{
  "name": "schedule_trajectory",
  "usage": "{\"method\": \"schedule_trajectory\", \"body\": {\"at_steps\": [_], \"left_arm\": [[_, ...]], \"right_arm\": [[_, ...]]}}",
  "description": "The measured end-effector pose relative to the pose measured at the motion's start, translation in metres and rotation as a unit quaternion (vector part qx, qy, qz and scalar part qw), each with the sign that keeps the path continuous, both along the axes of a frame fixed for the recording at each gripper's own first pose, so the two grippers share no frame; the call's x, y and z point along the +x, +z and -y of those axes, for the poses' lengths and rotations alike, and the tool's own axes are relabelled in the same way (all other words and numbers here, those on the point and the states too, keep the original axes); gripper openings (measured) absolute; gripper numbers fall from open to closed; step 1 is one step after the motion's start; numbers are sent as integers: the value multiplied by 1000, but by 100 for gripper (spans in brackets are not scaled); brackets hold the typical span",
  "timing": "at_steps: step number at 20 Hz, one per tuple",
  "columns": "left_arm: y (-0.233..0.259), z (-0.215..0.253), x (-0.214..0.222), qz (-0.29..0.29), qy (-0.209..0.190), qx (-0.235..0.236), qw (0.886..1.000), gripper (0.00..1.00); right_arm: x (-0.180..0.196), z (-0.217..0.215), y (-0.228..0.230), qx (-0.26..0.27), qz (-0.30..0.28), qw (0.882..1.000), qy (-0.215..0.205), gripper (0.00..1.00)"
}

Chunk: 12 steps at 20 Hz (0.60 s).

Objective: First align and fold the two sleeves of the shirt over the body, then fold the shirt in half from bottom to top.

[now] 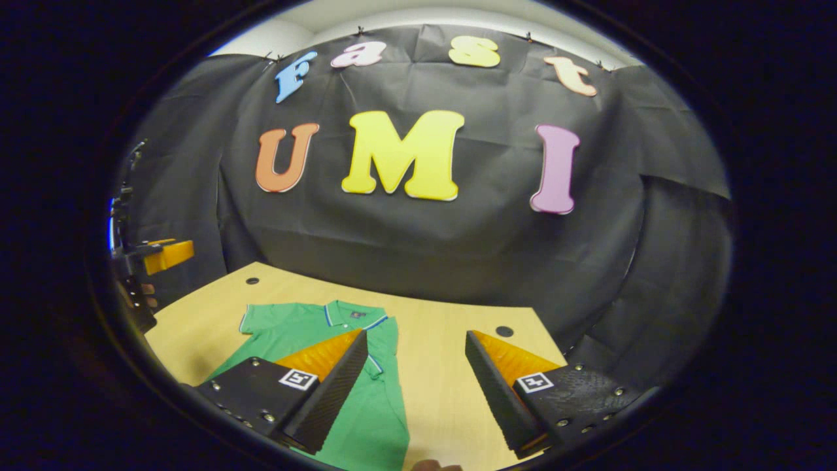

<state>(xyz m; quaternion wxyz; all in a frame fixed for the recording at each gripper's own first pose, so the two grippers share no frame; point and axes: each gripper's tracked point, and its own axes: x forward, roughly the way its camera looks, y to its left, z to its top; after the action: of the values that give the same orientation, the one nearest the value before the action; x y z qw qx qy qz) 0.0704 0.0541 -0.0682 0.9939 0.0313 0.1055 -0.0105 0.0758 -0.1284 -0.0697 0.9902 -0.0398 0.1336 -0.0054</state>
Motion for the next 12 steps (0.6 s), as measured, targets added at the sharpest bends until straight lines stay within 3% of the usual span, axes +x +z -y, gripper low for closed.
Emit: {"method": "schedule_trajectory", "body": {"at_steps": [6,12], "left_arm": [[-82,-13,66,-82,20,-12,996,96],[-169,-54,130,-179,80,-27,980,97]], "right_arm": [[-57,0,27,41,9,999,-32,94],[-78,4,29,45,-5,998,-54,94]]}}
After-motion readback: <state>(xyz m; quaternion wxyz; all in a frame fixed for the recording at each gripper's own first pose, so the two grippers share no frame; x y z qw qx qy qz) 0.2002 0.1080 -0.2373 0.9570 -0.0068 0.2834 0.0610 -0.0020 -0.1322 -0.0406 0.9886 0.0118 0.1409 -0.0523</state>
